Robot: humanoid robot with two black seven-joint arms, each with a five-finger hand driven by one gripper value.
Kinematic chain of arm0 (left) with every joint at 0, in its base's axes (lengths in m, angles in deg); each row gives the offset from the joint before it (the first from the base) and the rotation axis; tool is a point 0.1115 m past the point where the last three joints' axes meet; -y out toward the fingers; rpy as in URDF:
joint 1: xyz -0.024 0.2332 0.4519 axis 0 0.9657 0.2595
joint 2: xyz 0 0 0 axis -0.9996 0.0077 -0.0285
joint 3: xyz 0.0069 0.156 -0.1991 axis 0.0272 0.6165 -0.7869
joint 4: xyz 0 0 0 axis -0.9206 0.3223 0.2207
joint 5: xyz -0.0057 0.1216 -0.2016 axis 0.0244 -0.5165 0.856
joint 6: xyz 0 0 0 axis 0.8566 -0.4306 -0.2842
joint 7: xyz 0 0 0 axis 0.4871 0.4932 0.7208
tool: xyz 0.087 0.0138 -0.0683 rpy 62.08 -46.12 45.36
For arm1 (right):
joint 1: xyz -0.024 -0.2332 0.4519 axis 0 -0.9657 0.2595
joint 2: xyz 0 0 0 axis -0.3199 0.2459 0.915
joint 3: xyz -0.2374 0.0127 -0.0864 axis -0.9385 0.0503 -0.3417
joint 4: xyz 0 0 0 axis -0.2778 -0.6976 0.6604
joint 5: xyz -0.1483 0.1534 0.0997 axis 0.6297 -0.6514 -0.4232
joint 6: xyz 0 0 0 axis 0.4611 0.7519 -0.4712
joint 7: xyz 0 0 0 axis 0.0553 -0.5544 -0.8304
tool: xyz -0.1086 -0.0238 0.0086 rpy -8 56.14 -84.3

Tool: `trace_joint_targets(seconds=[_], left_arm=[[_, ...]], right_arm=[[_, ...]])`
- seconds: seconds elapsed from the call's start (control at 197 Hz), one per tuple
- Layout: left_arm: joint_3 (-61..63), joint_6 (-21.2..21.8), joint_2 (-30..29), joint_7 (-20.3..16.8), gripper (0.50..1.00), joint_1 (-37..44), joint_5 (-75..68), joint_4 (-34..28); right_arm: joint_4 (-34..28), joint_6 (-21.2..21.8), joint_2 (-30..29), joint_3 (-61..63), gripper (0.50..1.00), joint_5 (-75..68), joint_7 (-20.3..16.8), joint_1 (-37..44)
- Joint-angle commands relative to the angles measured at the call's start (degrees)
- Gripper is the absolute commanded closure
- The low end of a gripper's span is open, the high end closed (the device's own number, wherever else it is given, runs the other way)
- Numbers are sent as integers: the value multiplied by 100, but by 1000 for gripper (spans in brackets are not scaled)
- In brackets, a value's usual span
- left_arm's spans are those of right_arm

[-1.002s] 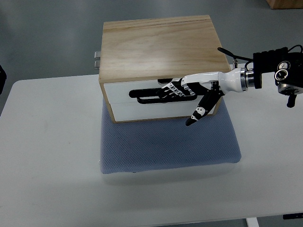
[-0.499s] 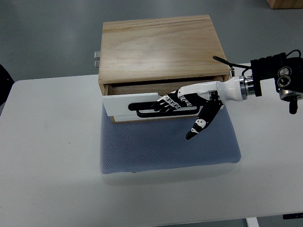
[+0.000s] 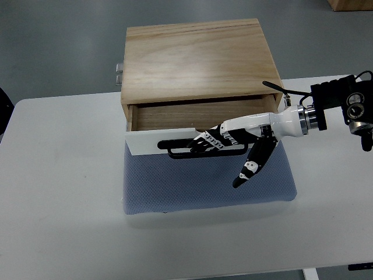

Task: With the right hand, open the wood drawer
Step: 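Pull the upper drawer toward the robot with the right hand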

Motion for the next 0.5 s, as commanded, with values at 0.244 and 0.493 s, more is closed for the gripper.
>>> trace_joint_targets(seconds=[0.244,0.493], left_arm=[[0,0,0,0,500,0,0,0],[0,0,0,0,500,0,0,0]], right_arm=[[-424,9,244,-3,556,-1,1,17],[-511,9,297,6,556,-1,1,17]])
